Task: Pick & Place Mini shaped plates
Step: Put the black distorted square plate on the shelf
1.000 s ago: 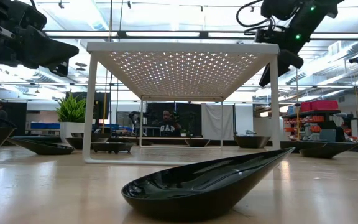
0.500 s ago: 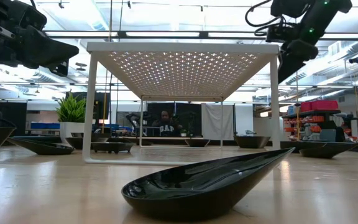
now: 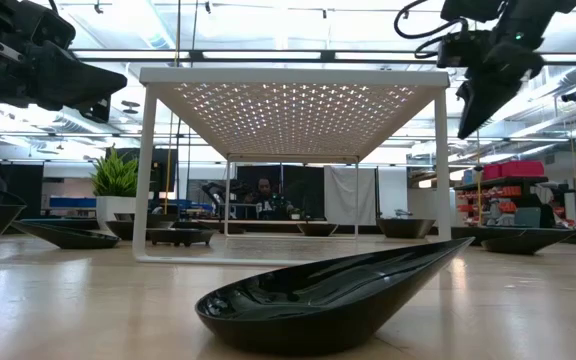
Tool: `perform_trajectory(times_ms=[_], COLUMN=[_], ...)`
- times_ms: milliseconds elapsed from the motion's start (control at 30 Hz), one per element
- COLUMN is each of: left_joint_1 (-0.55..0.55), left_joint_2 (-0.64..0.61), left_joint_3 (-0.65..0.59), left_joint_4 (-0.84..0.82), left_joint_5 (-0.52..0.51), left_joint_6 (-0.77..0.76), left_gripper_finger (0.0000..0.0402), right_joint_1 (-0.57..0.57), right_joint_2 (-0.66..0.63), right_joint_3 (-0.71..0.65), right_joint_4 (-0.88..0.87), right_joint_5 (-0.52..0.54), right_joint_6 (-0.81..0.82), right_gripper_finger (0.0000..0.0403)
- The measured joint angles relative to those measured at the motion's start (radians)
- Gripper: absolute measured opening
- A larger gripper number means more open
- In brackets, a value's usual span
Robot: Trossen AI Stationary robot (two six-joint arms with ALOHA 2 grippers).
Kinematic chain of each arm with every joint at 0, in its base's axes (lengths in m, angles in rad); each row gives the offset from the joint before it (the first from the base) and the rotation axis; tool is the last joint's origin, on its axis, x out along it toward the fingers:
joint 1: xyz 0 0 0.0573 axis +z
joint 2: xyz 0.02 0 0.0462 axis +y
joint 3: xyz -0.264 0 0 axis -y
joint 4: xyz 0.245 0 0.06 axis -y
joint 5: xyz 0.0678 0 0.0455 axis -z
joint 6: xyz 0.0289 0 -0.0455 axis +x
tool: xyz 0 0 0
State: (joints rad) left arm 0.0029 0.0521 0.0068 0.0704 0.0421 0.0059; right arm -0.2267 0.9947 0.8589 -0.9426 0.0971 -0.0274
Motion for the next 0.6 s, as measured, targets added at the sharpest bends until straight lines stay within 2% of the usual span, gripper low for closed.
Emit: perform_trajectory(times_ms=[133, 333, 500, 600], left_joint_1=[0.000, 0.000, 0.000, 0.000], left_joint_2=[0.000, 0.000, 0.000, 0.000], left_joint_3=[0.000, 0.000, 0.000, 0.000], left_joint_4=[0.000, 0.000, 0.000, 0.000], left_joint_5=[0.000, 0.000, 0.000, 0.000], left_joint_6=[0.000, 0.000, 0.000, 0.000], left_gripper_finger=[0.0021, 0.0021, 0.0021, 0.0021], right_joint_1=[0.072, 0.153, 0.192, 0.206], right_joint_2=[0.000, 0.005, 0.020, 0.035], right_joint_3=[-0.030, -0.122, -0.108, -0.086], right_joint_4=[-0.010, -0.005, 0.014, 0.013], right_joint_5=[-0.036, -0.036, -0.035, -0.034], right_joint_6=[0.020, 0.020, 0.023, 0.084], right_gripper_finger=[0.0055, 0.0055, 0.0055, 0.0057])
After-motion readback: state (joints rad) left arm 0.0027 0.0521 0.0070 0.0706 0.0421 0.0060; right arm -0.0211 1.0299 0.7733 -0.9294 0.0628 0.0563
